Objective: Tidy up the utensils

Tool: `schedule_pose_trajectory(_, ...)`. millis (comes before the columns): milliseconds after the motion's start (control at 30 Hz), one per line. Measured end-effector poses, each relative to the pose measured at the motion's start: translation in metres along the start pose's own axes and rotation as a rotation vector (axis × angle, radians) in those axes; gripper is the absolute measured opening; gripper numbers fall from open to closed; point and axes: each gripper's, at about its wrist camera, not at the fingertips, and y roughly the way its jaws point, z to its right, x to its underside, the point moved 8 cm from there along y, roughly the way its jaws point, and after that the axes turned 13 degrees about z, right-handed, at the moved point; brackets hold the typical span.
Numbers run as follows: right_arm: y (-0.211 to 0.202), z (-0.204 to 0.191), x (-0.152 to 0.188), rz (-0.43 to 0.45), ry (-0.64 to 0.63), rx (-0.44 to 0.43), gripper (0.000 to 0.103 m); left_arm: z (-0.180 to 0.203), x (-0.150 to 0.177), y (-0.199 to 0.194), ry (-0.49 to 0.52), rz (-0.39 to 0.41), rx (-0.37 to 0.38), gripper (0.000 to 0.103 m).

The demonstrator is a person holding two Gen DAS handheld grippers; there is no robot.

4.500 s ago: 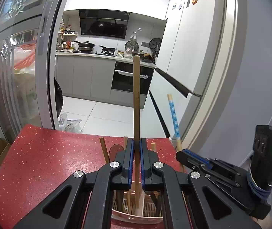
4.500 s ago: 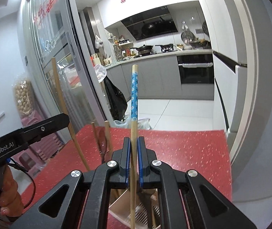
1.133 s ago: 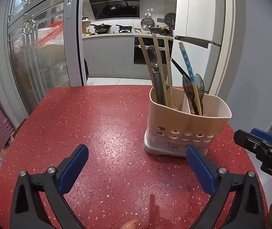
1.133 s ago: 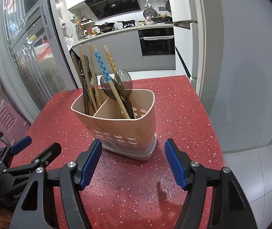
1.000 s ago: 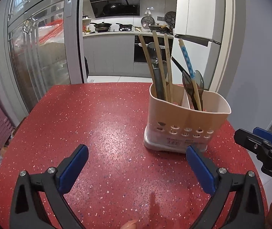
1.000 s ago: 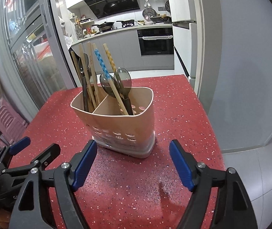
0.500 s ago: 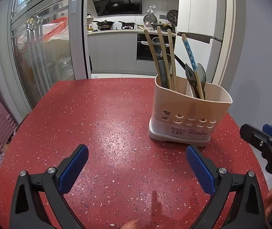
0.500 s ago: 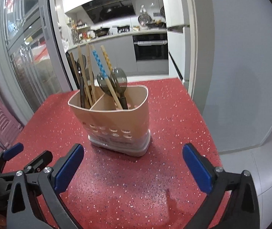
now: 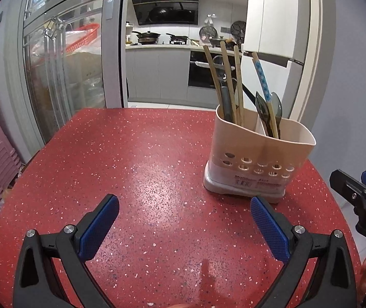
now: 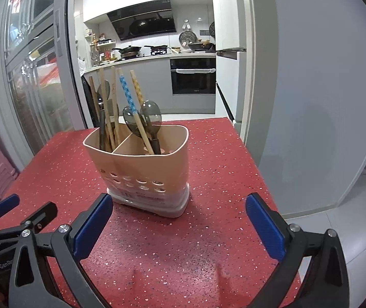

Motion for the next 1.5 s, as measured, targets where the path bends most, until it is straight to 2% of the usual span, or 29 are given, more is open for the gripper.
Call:
schedule_pose_trajectory(167, 0.001, 0.004, 0.001, 0.022, -0.009, 0.033, 0.103, 0.002, -0.004, 0.003, 0.019, 0.043, -0.001, 0.103)
schedule_pose_trajectory(433, -0.005, 0.001, -0.006, 0.099, -0.073, 0.049, 0.103, 0.012, -0.008, 0.01, 0.035, 0.067, 0.02, 0.103)
schedule_pose_trajectory(667, -0.001, 0.003, -0.007, 0.093, -0.061, 0.035, 0.103, 0.02, -0.018, 0.01, 0.054, 0.082, 0.036, 0.103)
schedule_pose_trajectory(1167, -0.003, 0.007, -0.014, 0.112, -0.043, 0.012, 0.103, 0.026, -0.036, 0.002, 0.05, 0.122, 0.011, 0.103)
schedule_pose_trajectory(1500, -0.001, 0.011, -0.017, 0.109, -0.035, 0.015, 0.103, 0.03, -0.033, 0.005, 0.045, 0.11, 0.008, 0.103)
